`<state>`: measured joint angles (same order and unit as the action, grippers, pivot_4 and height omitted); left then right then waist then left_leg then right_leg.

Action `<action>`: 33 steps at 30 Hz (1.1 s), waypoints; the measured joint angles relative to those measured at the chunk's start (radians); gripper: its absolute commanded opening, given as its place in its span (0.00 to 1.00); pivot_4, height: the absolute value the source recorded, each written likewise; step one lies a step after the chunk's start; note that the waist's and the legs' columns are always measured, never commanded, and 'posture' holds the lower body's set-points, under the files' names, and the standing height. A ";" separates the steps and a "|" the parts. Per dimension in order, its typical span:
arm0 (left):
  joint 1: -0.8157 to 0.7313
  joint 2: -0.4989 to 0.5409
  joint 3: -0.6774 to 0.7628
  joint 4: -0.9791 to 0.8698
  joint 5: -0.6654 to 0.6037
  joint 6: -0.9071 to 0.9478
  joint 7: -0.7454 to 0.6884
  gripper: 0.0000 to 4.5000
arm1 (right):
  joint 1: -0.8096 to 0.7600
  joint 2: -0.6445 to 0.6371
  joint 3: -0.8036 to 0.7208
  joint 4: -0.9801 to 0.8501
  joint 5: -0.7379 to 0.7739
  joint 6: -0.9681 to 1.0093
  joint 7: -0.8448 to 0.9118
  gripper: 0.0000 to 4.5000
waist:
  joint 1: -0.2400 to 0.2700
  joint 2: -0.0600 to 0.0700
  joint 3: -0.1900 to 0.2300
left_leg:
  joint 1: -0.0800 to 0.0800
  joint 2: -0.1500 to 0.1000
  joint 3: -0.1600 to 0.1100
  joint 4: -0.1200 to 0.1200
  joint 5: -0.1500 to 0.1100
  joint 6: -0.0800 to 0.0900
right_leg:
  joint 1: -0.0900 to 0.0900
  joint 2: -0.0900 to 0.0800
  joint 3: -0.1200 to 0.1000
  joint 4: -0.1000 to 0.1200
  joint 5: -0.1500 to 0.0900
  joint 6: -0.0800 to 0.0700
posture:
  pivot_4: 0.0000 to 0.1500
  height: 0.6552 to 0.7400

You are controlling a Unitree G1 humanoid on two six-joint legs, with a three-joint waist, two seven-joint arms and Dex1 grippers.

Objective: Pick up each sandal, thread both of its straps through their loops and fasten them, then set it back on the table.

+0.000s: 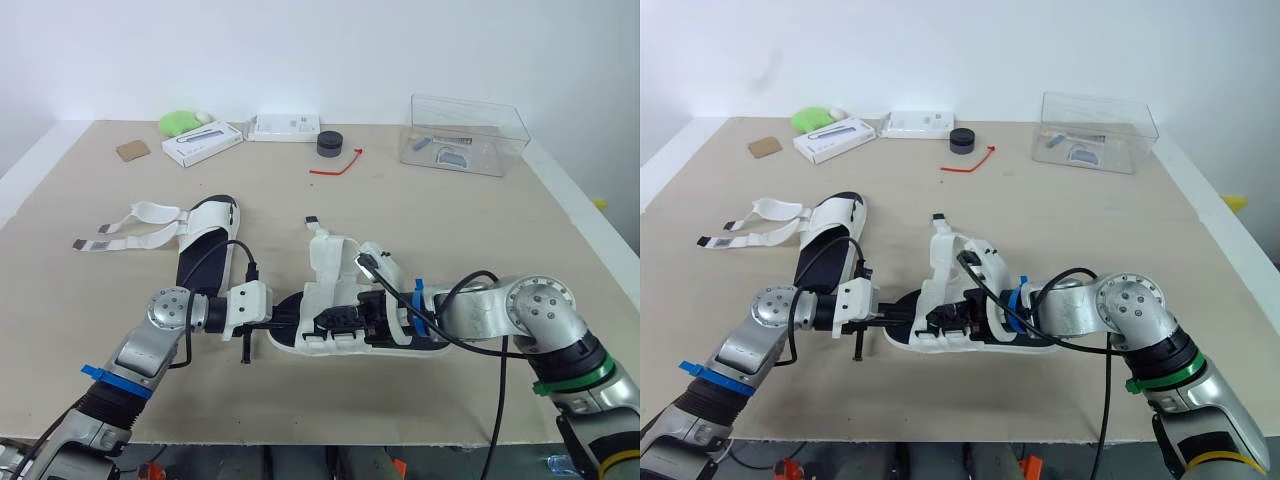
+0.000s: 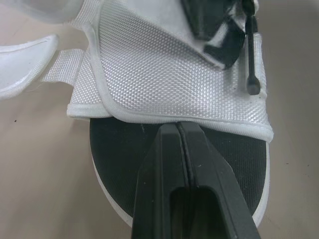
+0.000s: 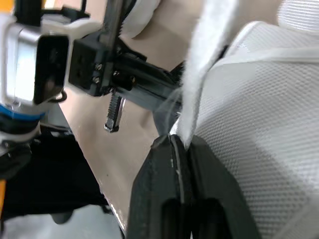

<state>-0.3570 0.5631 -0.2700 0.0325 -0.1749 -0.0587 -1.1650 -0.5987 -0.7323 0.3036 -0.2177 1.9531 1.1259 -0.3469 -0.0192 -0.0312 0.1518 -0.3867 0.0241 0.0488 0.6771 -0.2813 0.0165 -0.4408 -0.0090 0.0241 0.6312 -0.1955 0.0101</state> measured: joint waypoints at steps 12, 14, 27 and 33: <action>-0.001 -0.002 -0.001 -0.001 0.002 0.000 0.000 0.00 | -0.068 -0.034 -0.086 0.284 0.003 0.254 0.261 0.01 | 0.000 0.000 0.000 | 0.000 0.000 0.000 0.000 0.000 0.001 | 0.000 0.000 0.000 0.000 0.000 0.000 | 1.00 1.00; 0.000 -0.002 -0.001 0.000 0.002 0.000 0.000 0.00 | -0.088 -0.048 -0.083 0.306 0.003 0.282 0.289 0.01 | 0.000 0.001 0.000 | 0.000 0.000 0.000 0.000 0.000 0.001 | 0.000 0.000 0.000 0.000 0.000 0.000 | 1.00 1.00; 0.004 -0.005 -0.002 -0.006 0.002 -0.001 0.001 0.00 | -0.172 -0.087 0.001 0.415 0.002 0.363 0.414 0.01 | 0.001 0.001 0.000 | -0.001 -0.002 0.001 0.000 -0.002 0.003 | 0.000 -0.001 0.000 -0.001 0.000 0.001 | 1.00 1.00; 0.004 -0.005 -0.002 -0.005 0.002 -0.001 0.001 0.00 | -0.183 -0.092 0.018 0.415 0.001 0.361 0.430 0.01 | 0.001 0.001 0.000 | -0.001 -0.002 0.001 0.000 -0.002 0.004 | 0.000 -0.002 0.000 -0.001 0.000 0.001 | 1.00 1.00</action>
<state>-0.3525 0.5580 -0.2717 0.0272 -0.1731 -0.0599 -1.1641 -0.7819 -0.8246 0.3211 0.1971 1.9545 1.4865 0.0833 -0.0186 -0.0305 0.1515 -0.3874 0.0224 0.0494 0.6772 -0.2834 0.0201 -0.4407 -0.0105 0.0242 0.6304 -0.1958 0.0110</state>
